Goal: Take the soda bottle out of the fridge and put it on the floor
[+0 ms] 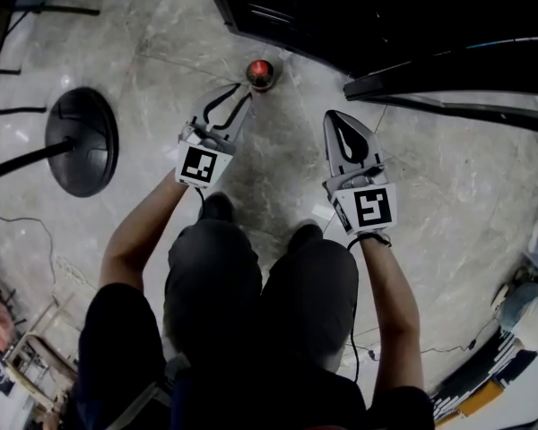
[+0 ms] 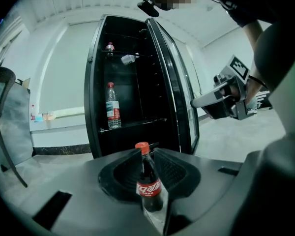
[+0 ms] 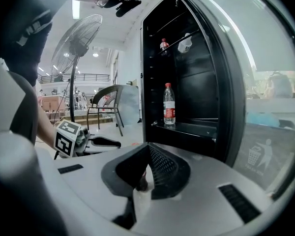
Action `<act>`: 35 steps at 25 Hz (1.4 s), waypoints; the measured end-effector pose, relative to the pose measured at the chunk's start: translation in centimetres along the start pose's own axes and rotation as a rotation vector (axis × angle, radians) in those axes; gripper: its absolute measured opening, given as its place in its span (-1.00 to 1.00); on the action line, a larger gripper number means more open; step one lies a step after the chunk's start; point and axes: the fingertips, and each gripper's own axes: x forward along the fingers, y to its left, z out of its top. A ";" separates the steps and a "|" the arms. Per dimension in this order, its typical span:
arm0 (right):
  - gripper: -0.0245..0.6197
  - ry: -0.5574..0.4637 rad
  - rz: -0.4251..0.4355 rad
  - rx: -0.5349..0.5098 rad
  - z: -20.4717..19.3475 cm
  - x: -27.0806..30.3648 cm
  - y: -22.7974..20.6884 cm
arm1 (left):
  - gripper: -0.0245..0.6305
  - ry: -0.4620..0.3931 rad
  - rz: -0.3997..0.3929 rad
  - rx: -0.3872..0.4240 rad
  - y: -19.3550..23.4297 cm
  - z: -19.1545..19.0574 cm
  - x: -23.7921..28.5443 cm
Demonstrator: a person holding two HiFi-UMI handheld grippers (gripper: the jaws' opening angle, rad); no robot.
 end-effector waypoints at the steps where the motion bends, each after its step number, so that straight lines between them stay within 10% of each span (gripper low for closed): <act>1: -0.87 -0.006 -0.001 0.001 0.3 0.0 0.0 | -0.68 -0.003 -0.002 0.007 0.1 0.5 -0.2; 15: -0.87 -0.057 -0.003 -0.028 11.0 -4.6 1.4 | -0.85 0.004 0.025 0.067 1.7 13.8 -4.4; 35: -0.87 -0.077 -0.135 0.016 39.5 -18.1 3.0 | -0.85 -0.014 0.195 -0.034 4.6 48.0 -15.7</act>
